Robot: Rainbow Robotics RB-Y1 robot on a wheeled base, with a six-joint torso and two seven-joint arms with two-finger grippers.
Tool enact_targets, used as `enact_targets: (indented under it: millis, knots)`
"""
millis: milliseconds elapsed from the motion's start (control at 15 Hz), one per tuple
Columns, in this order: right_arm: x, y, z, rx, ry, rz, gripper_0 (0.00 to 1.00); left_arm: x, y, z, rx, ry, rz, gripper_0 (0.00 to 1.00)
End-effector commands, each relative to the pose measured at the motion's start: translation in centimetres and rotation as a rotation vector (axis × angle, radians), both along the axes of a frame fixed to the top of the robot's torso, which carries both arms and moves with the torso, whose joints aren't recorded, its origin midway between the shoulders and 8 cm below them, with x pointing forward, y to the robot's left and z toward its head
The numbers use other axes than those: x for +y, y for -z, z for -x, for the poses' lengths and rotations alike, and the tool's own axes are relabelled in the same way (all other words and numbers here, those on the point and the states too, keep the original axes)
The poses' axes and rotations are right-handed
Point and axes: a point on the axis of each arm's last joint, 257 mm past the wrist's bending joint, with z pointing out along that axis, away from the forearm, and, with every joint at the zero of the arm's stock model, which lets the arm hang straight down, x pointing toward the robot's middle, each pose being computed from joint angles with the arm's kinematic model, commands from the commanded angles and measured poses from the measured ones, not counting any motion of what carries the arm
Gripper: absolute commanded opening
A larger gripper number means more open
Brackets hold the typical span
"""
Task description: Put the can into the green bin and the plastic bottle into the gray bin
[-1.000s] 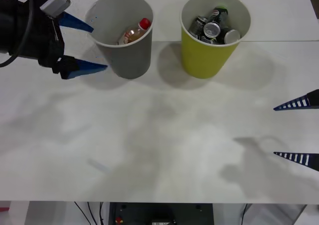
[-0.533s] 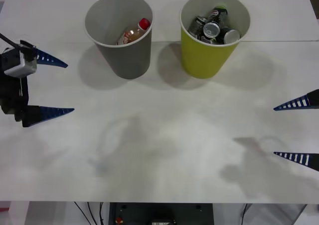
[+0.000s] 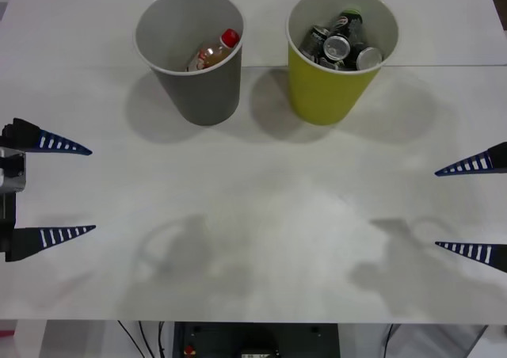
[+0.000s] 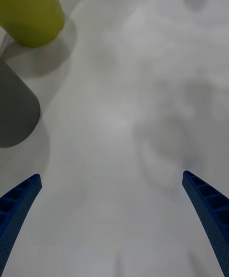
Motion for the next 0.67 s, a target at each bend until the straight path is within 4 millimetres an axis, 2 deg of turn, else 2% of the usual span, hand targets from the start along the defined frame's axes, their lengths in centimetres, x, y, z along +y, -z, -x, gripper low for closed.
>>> enact_targets:
  millis: [67,667]
  knots:
    - [0.0,0.0,0.0,0.0,0.0,0.0,1.0,-0.23,0.81,0.77,0.0,-0.009,0.018,1.0]
    - [0.0,0.0,0.0,0.0,0.0,0.0,1.0,-0.76,1.51,1.25,0.005,0.01,0.014,1.0]
